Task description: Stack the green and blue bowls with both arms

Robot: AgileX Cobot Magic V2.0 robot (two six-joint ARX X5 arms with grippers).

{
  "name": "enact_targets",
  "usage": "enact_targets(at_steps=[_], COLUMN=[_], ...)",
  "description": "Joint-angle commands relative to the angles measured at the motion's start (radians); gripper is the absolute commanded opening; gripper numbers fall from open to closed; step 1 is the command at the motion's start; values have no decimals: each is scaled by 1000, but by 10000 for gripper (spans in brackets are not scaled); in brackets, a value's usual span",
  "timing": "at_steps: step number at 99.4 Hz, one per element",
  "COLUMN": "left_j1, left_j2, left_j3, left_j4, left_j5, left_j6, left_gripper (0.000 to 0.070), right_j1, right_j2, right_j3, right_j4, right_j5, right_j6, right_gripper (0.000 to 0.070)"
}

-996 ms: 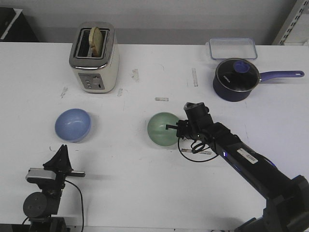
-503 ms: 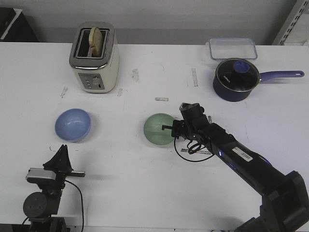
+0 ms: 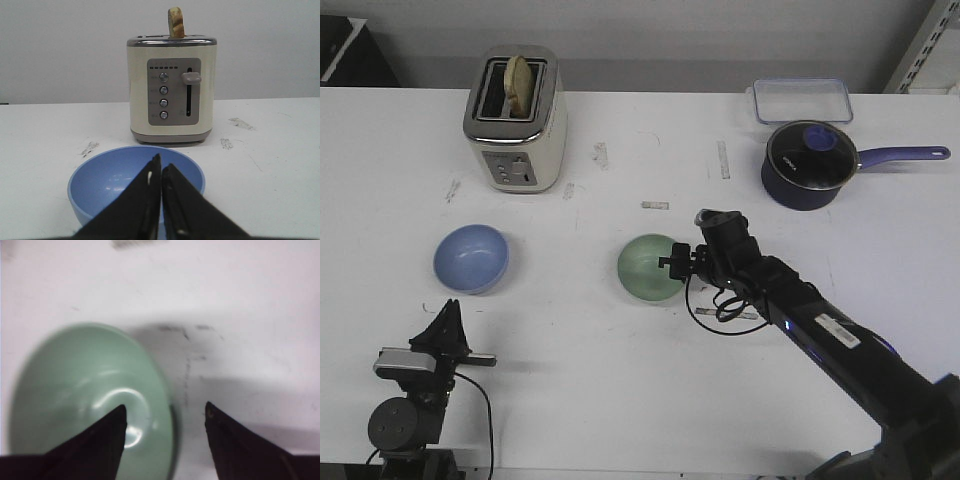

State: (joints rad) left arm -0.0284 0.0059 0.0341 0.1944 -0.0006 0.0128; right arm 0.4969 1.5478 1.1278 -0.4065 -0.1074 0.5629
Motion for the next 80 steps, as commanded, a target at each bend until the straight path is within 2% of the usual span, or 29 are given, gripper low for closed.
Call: enact_targets(at_steps=[1, 13, 22, 35, 42, 56, 61, 80], left_j1=[1, 1, 1, 1, 1, 1, 1, 1], left_j2=[-3, -3, -3, -3, -3, -3, -3, -3], left_j3=[-22, -22, -22, -22, -22, -22, -22, -22], left_j4=[16, 16, 15, 15, 16, 15, 16, 16], left_j5=[0, 0, 0, 0, 0, 0, 0, 0], left_j6=[2, 3, 2, 3, 3, 2, 3, 3], left_gripper=[2, 2, 2, 2, 2, 2, 2, 2], right_j1=[0, -31, -61, -116, -150, -229, -260, -376], right_j2=[-34, -109, -167, -257, -310, -410, -445, -587], right_j3=[16, 9, -11, -88, -150, -272, -314, -476], right_j4=[8, 11, 19, 77, 137, 231, 258, 383], right_j5=[12, 13, 36, 59, 59, 56, 56, 55], right_j6=[-127, -279, -389, -508, -523, -518, -515, -515], right_gripper=[350, 347, 309, 125, 66, 51, 12, 10])
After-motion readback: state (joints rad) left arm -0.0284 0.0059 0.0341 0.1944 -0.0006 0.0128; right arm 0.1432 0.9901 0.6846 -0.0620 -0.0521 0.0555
